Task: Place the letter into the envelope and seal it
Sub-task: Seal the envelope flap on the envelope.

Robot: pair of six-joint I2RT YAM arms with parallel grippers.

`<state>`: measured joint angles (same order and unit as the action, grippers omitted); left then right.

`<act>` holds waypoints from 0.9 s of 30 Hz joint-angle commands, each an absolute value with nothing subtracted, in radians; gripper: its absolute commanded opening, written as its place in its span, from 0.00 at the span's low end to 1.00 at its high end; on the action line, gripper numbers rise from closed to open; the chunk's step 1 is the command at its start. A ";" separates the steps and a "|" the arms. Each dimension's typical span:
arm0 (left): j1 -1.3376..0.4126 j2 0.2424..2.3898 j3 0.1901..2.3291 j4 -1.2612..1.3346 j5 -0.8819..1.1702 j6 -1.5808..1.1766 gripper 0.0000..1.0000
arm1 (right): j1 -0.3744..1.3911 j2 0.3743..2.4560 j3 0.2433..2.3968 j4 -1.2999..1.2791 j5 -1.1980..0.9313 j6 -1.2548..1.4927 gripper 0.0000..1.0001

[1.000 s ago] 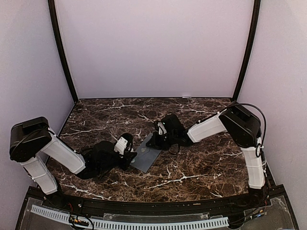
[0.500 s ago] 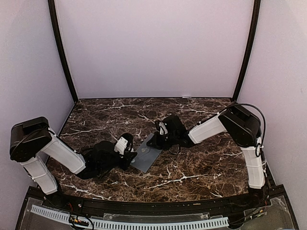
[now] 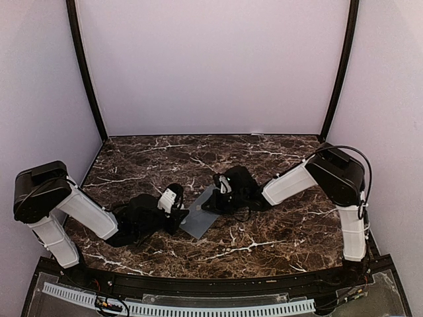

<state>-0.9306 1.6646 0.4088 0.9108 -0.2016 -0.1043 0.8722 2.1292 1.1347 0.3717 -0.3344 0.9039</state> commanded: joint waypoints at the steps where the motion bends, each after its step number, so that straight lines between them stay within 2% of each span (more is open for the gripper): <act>1: -0.937 1.677 0.412 0.862 -0.204 -0.093 0.00 | 0.892 2.116 1.086 0.278 -0.303 0.925 0.00; 27: -0.936 1.679 0.419 0.854 -0.208 -0.091 0.00 | 0.897 2.048 1.081 0.210 -0.285 0.889 0.00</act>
<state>-0.9306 1.6665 0.4107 0.9108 -0.2016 -0.1040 0.8841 2.0529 1.0973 0.2512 -0.2955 0.9028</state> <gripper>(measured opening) 0.235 0.003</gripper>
